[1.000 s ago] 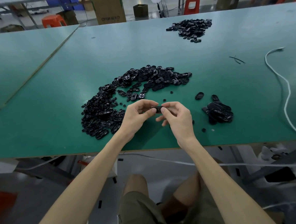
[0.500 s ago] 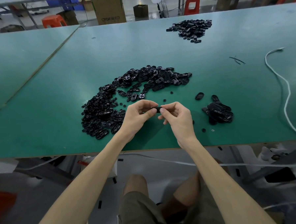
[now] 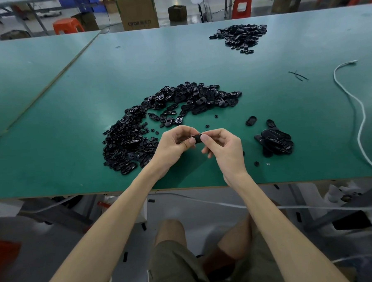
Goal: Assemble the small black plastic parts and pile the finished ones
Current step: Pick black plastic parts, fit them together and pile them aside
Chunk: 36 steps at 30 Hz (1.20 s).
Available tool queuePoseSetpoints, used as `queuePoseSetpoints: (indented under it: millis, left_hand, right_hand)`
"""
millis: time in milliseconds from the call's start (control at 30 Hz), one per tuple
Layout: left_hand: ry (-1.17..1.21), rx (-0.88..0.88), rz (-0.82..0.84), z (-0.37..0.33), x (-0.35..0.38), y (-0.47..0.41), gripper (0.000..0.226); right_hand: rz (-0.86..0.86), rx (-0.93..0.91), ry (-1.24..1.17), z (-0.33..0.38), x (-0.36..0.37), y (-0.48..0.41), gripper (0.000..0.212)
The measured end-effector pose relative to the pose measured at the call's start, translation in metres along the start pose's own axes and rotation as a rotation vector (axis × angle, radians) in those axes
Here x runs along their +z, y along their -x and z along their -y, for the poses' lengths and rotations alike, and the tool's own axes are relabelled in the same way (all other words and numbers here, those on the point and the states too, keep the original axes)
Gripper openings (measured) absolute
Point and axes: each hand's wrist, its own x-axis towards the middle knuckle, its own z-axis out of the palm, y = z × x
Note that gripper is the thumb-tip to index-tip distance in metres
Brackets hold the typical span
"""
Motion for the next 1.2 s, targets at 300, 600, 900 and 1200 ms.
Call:
queuePoseSetpoints:
  millis: [300,600,900,1200]
  left_hand:
    - [0.124,-0.029,0.057,-0.0047,-0.0062,0.0026,0.018]
    - [0.131,-0.035,0.059,-0.0042,-0.0072,0.0033,0.017]
    - [0.115,-0.046,0.059,-0.0058,-0.0040,0.0035,0.013]
    - [0.096,-0.042,0.012,-0.0021,-0.0020,0.0024,0.011]
  right_hand:
    - [0.010,0.005,-0.029,0.0006,-0.0004,0.0011,0.005]
    - [0.006,0.007,-0.019,0.0023,-0.0004,0.0012,0.006]
    - [-0.010,0.007,-0.020,0.0015,-0.0020,0.0011,0.004]
    - [0.016,0.013,-0.017,0.0001,-0.0030,0.0002,0.006]
